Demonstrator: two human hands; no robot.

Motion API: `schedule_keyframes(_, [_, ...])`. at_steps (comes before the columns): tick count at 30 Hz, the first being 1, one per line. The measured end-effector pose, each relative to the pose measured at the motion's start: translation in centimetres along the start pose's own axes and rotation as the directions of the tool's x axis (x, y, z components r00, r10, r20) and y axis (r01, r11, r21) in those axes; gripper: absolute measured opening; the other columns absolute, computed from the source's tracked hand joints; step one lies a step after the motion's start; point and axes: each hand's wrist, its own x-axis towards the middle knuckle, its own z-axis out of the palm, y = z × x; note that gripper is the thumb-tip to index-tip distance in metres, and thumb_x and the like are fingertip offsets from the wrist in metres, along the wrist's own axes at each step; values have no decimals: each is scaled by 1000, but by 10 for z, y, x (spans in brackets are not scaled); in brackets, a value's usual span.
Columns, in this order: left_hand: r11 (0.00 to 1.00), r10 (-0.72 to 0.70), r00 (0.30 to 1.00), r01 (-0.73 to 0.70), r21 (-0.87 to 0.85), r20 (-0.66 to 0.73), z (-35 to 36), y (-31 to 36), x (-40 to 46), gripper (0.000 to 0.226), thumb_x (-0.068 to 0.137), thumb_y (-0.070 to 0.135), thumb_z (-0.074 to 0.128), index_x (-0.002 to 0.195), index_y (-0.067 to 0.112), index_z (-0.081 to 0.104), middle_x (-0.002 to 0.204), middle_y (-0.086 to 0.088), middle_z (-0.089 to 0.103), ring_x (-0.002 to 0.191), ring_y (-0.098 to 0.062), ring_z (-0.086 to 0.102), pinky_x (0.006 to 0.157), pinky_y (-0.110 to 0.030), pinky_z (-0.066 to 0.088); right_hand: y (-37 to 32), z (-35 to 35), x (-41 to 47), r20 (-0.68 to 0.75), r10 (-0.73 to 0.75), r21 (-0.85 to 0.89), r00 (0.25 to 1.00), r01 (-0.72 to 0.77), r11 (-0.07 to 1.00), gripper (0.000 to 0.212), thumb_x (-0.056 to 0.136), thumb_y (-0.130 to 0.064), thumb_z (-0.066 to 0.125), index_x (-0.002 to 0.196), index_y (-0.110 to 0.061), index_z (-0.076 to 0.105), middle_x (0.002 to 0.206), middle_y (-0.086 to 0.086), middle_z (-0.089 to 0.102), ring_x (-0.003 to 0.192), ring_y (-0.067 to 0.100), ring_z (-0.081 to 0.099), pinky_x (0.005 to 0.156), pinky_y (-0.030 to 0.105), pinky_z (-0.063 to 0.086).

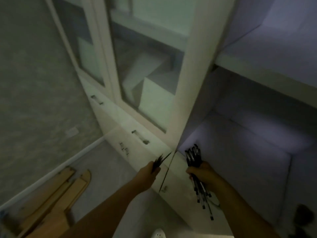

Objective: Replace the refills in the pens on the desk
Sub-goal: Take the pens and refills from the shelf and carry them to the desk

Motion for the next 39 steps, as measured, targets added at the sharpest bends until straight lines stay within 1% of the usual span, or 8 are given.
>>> schedule_keyframes(7, [952, -232, 943, 169, -255, -240, -57, -91, -81, 17, 101, 29, 41, 86, 25, 47, 69, 6, 48, 53, -5, 42, 45, -16, 33, 12, 93, -23, 93, 34, -178, 995, -17, 984, 13, 81, -3, 68, 94, -3, 64, 80, 15, 67, 71, 26, 64, 63, 32, 56])
schedule_keyframes(14, [583, -593, 786, 269, -767, -175, -117, -182, -222, 36, 103, 32, 30, 73, 18, 44, 61, -1, 35, 49, -14, 28, 44, -26, 21, -5, 237, -77, 280, -33, -352, 960, 134, 926, 2, 79, -4, 69, 77, -4, 67, 72, 13, 67, 62, 22, 65, 49, 21, 50])
schedule_keyframes(16, [474, -641, 749, 216, -854, -166, -136, -207, -273, 40, 104, 32, 30, 75, 12, 48, 62, -5, 40, 48, -15, 32, 43, -27, 26, -8, 288, -96, 357, -47, -398, 933, 198, 896, 4, 79, -3, 69, 83, -2, 68, 76, 16, 69, 68, 27, 68, 57, 25, 53])
schedule_keyframes(19, [665, -649, 609, 162, -729, -456, -144, -252, -349, 27, 104, 31, 38, 105, 8, 51, 72, -17, 51, 48, -12, 38, 38, -23, 33, -12, 365, -128, 472, -78, -463, 878, 322, 826, 4, 78, -4, 70, 80, -2, 69, 64, 9, 67, 54, 18, 65, 50, 21, 50])
schedule_keyframes(22, [645, -692, 454, 41, -763, -561, -145, -296, -420, 21, 103, 29, 42, 101, 10, 48, 62, -5, 40, 44, -11, 30, 40, -22, 28, -11, 441, -164, 594, -70, -498, 802, 434, 751, 11, 76, -4, 70, 84, 2, 70, 55, 6, 65, 43, 12, 62, 42, 18, 45])
schedule_keyframes(26, [501, -820, 237, -143, -854, -521, -136, -346, -509, 17, 103, 29, 41, 95, 15, 45, 60, -4, 36, 42, -13, 26, 39, -21, 24, -3, 535, -221, 744, -17, -518, 668, 593, 616, 7, 74, -7, 72, 70, -6, 66, 55, 6, 64, 53, 21, 62, 55, 28, 50])
schedule_keyframes(30, [382, -904, 60, -333, -862, -424, -116, -379, -580, 18, 103, 27, 40, 93, 13, 45, 62, -5, 36, 43, -13, 27, 39, -18, 24, 7, 608, -280, 827, 55, -507, 559, 699, 504, 12, 75, -6, 72, 67, -8, 63, 46, 1, 61, 41, 13, 58, 41, 19, 43])
schedule_keyframes(39, [241, -971, -155, -608, -756, -184, -99, -425, -677, 20, 104, 24, 37, 88, 14, 43, 64, -4, 34, 50, -13, 26, 46, -24, 23, 30, 760, -377, 920, 243, -368, 308, 893, 259, 12, 80, -9, 69, 71, -9, 61, 60, 5, 61, 49, 12, 59, 44, 20, 46])
